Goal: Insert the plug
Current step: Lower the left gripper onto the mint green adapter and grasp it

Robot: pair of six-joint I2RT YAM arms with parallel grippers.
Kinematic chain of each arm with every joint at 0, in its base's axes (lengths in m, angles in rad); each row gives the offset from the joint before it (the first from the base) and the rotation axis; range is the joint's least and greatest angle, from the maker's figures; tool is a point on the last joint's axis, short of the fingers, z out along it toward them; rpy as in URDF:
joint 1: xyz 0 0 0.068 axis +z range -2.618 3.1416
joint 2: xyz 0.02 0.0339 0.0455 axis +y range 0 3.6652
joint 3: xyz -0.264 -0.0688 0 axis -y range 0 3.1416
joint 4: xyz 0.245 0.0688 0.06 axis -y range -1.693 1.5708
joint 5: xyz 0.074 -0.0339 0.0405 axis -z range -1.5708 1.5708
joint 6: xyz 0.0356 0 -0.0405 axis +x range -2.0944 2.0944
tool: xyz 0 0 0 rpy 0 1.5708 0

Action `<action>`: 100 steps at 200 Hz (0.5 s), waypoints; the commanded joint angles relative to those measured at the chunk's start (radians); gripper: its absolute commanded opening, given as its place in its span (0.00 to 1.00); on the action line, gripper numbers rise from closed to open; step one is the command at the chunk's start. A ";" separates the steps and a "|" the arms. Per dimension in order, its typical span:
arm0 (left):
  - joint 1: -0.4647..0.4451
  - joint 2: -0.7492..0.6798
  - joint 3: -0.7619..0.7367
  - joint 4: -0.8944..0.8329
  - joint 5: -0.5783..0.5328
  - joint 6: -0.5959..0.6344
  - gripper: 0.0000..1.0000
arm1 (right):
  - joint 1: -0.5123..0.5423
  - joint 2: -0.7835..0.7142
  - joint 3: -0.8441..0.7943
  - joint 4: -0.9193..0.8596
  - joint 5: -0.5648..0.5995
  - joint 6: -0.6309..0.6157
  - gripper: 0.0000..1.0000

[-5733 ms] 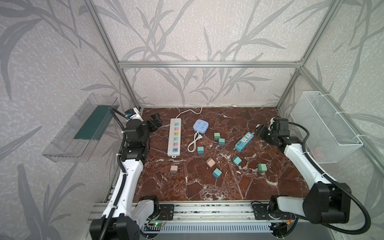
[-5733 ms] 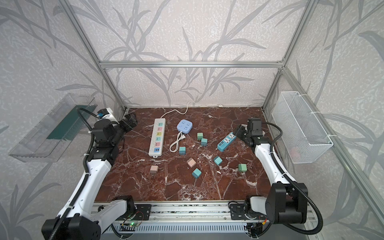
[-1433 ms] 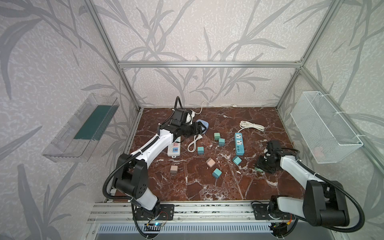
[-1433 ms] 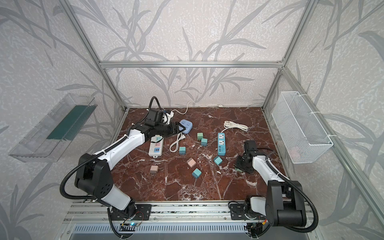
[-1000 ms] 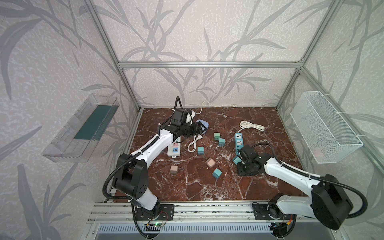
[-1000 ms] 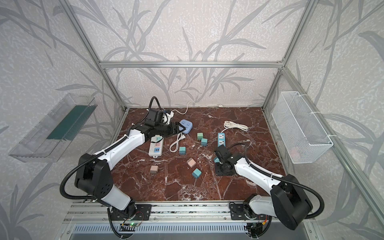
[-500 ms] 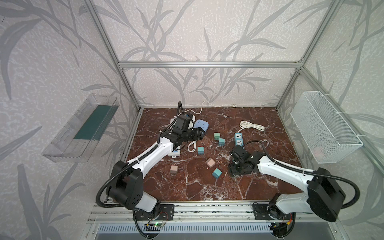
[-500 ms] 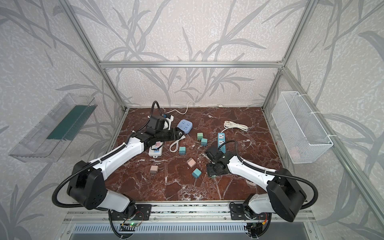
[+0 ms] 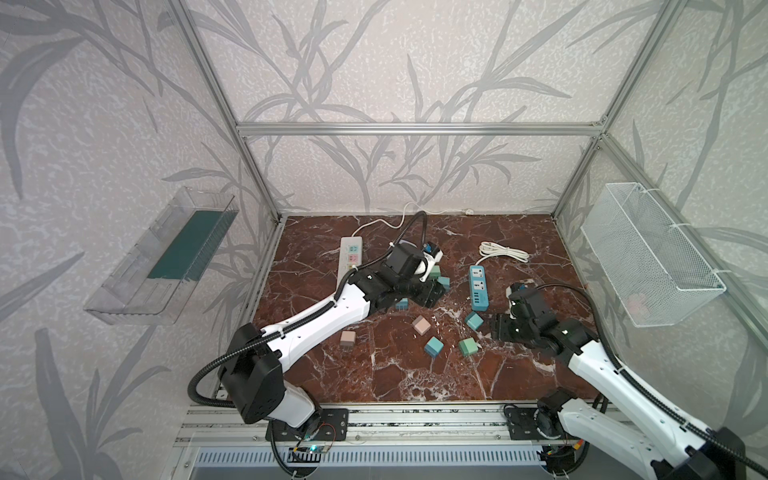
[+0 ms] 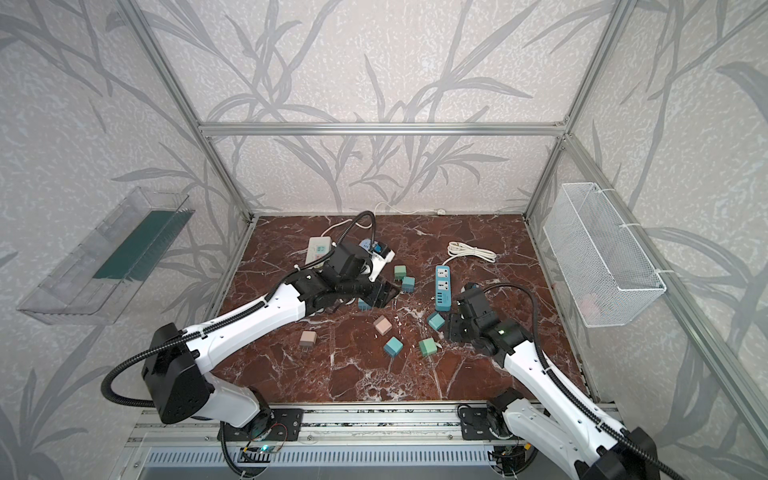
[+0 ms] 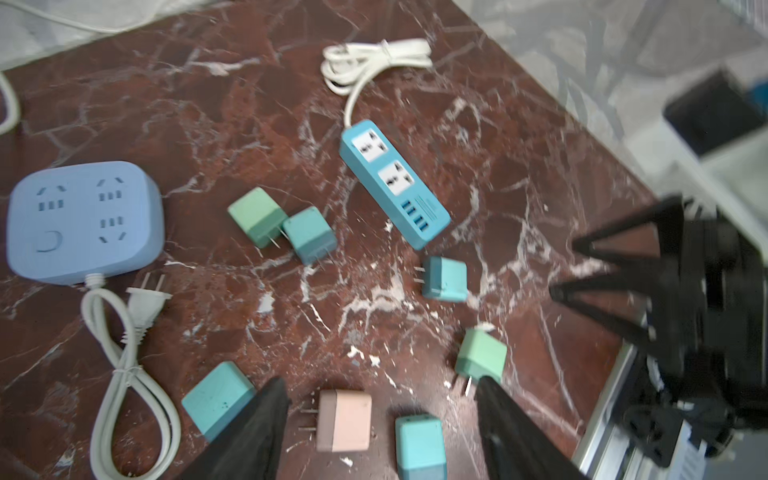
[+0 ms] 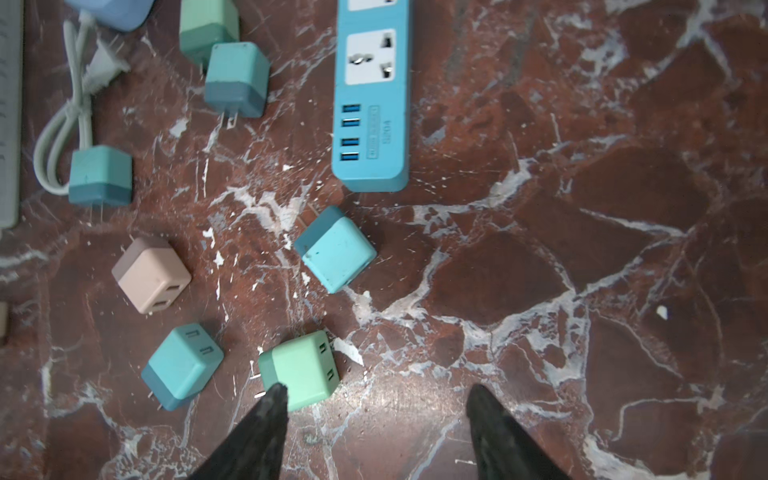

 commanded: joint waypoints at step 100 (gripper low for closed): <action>-0.295 0.450 0.255 -0.301 -0.097 0.230 0.73 | -0.320 -0.015 -0.102 0.061 -0.211 -0.027 0.67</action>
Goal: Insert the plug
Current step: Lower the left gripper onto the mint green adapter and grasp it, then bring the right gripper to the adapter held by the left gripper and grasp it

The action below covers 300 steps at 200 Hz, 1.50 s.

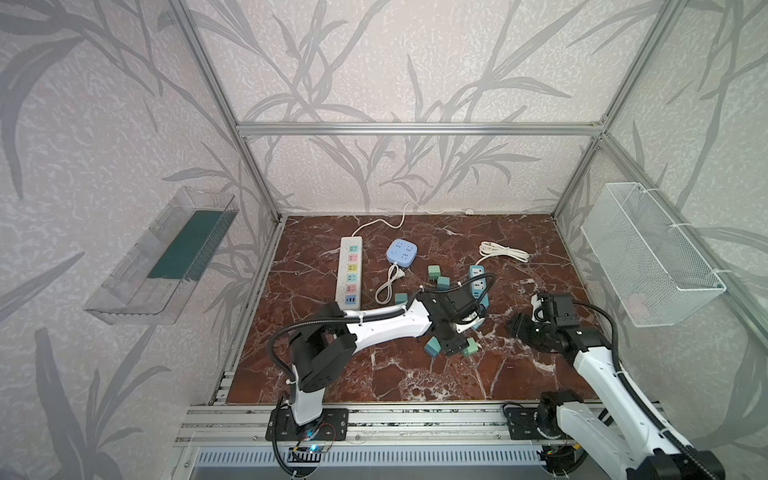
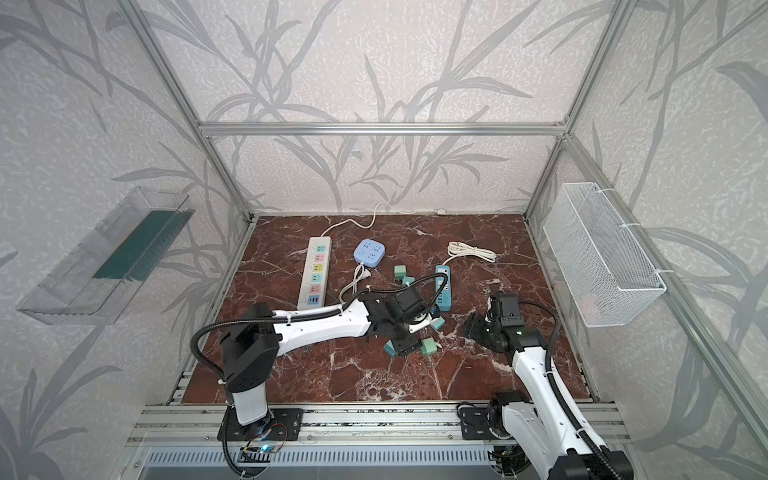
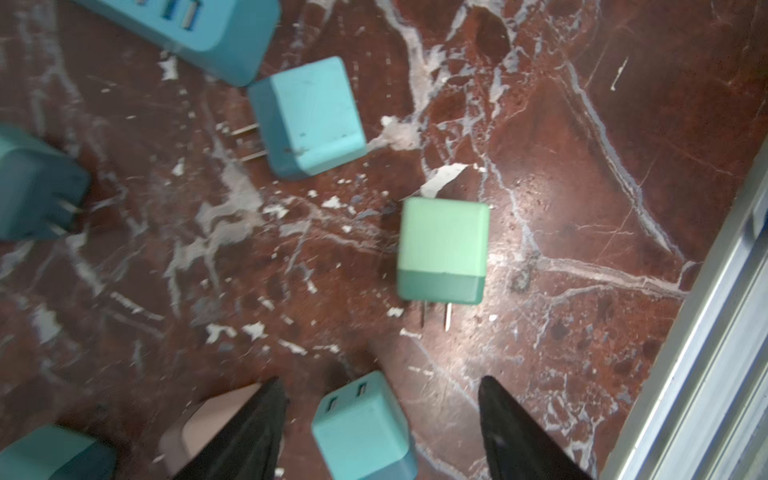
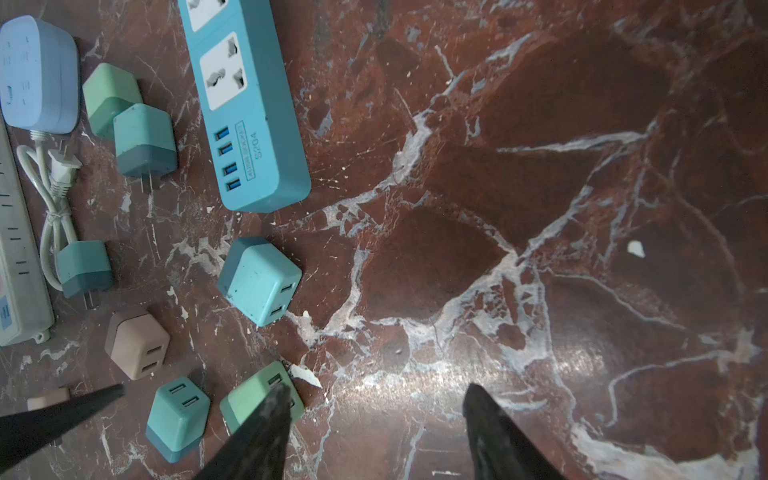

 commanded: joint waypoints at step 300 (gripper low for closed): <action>0.077 -0.286 -0.538 1.099 0.093 -0.083 0.31 | -0.007 -0.052 0.128 -0.021 -0.344 -0.106 0.32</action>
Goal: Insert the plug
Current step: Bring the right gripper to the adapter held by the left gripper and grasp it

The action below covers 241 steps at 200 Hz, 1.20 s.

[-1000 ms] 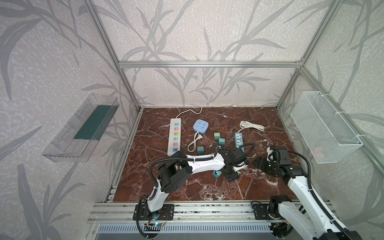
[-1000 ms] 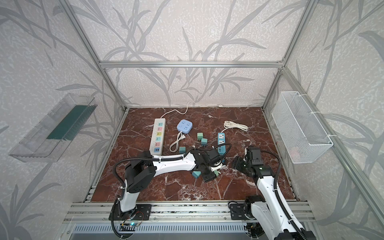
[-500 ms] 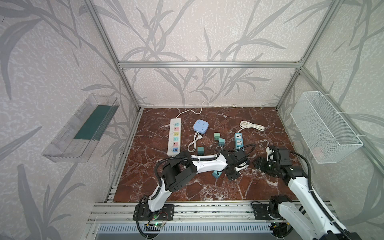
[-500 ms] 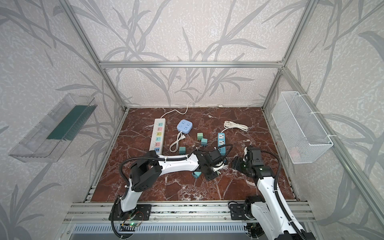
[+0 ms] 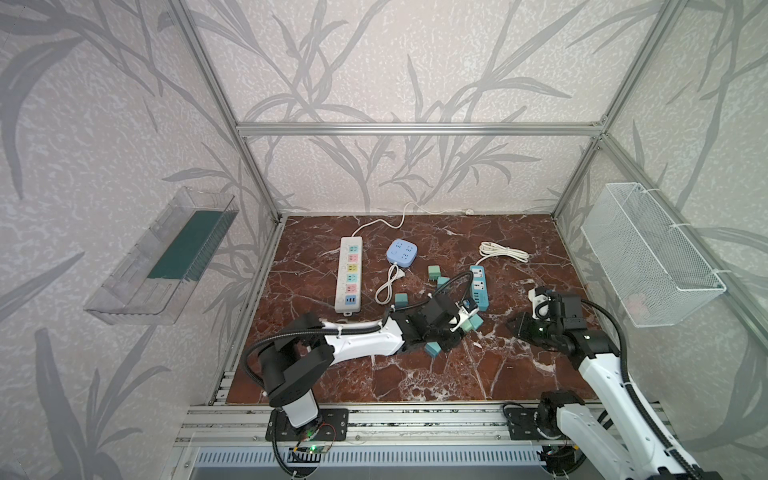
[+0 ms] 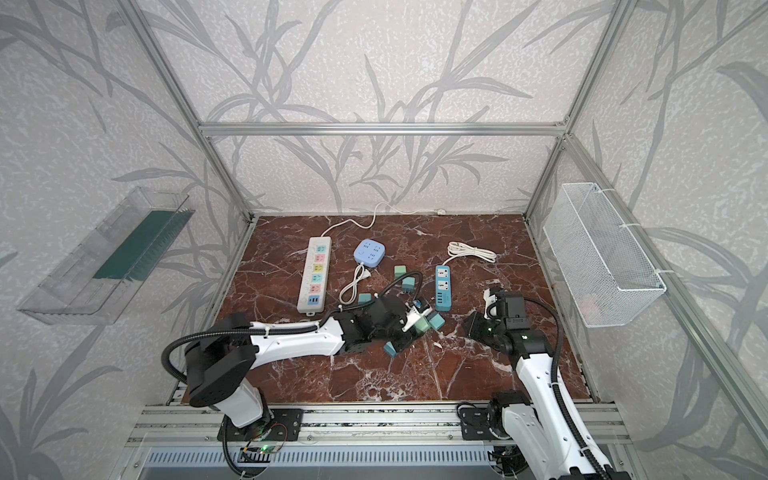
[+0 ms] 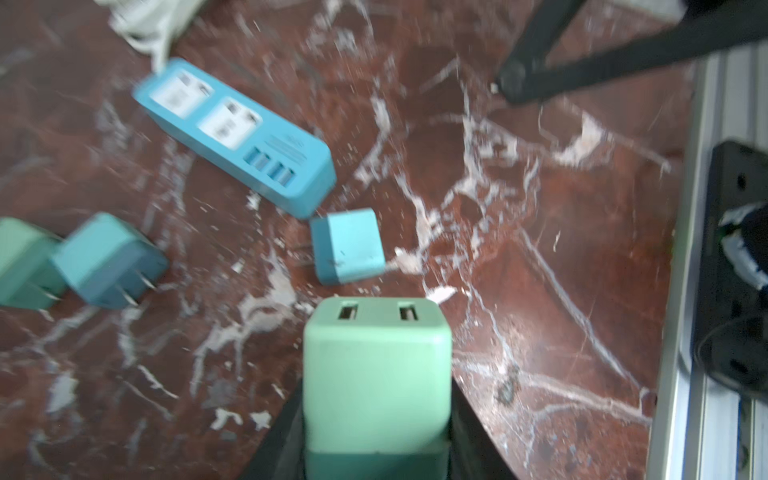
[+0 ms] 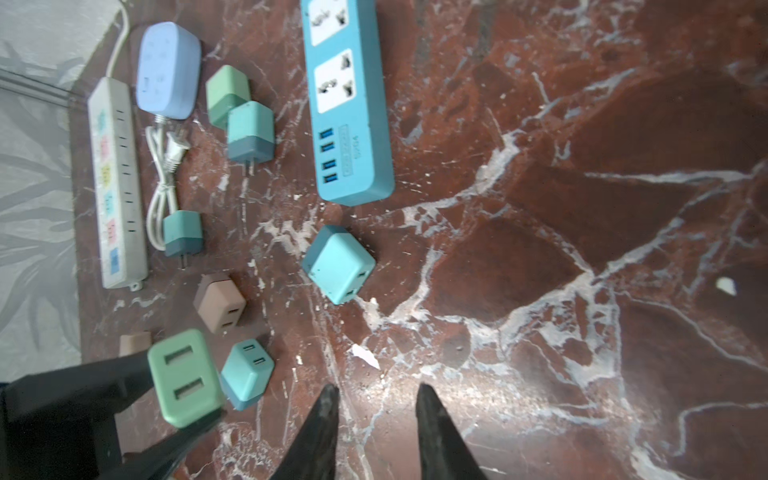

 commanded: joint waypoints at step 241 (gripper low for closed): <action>0.023 -0.068 -0.092 0.303 0.148 0.179 0.40 | 0.267 0.304 0.258 0.042 -0.331 -0.127 0.20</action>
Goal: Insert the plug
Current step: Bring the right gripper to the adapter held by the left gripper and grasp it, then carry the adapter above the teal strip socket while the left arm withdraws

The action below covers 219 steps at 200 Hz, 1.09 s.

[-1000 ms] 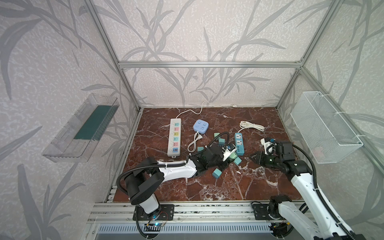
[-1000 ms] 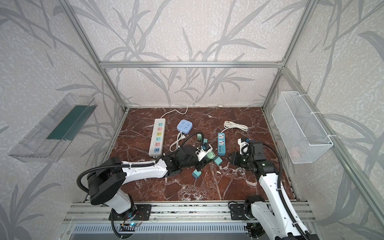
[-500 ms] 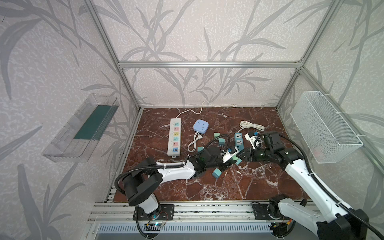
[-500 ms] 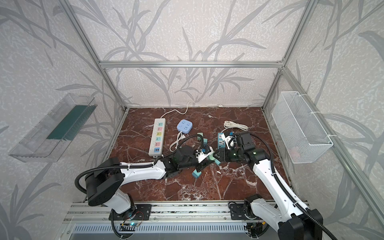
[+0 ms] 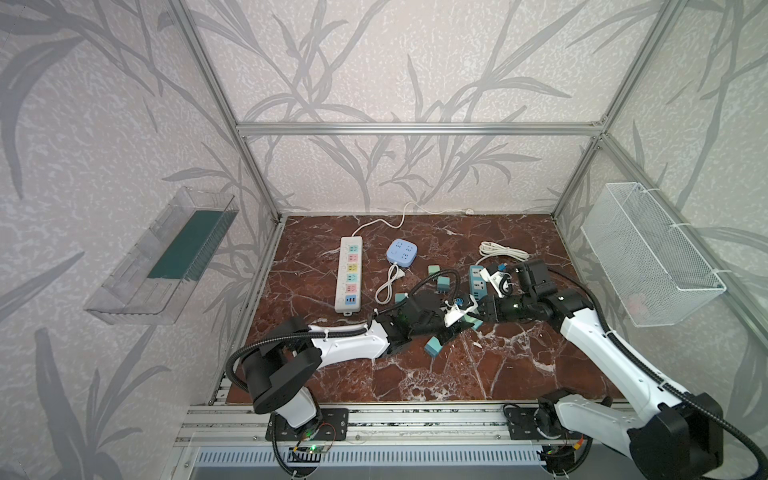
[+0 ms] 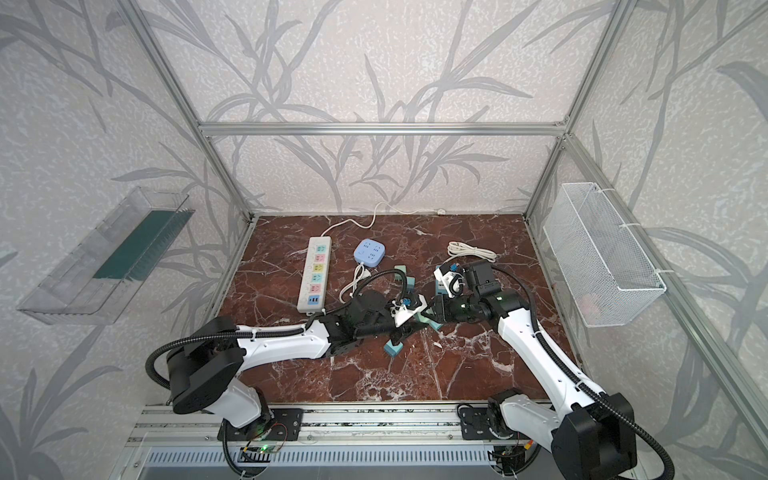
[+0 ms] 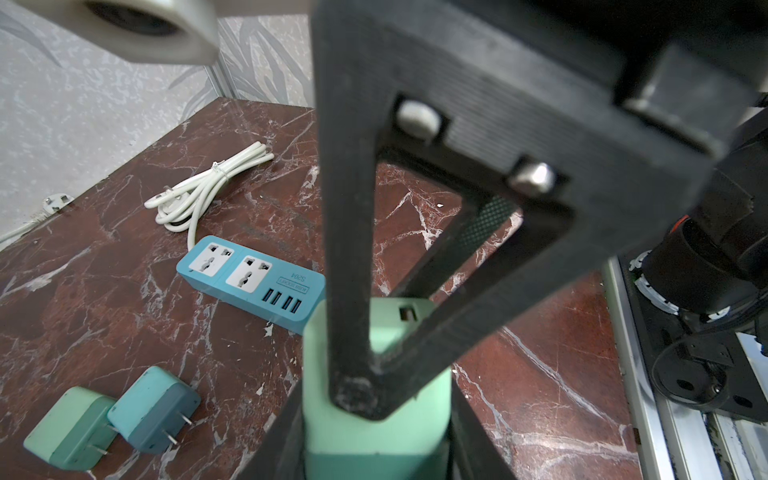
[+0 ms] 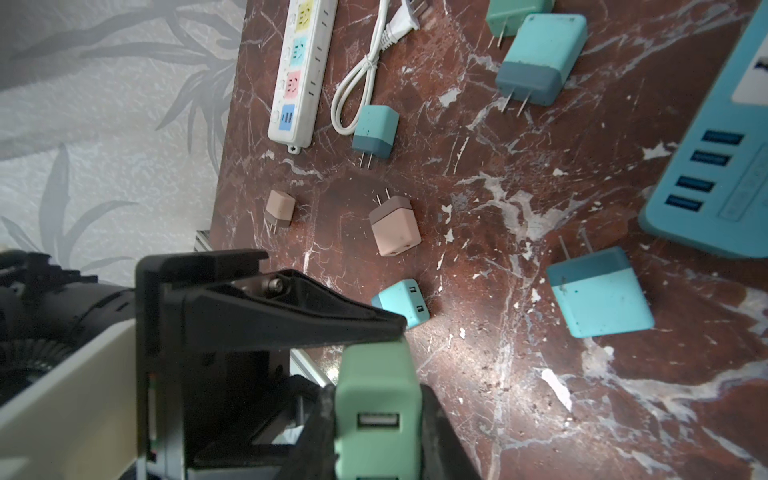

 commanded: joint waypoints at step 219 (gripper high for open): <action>0.331 -0.252 0.153 -0.454 -0.484 -0.443 0.98 | -0.058 0.431 0.355 0.165 0.705 -0.122 0.00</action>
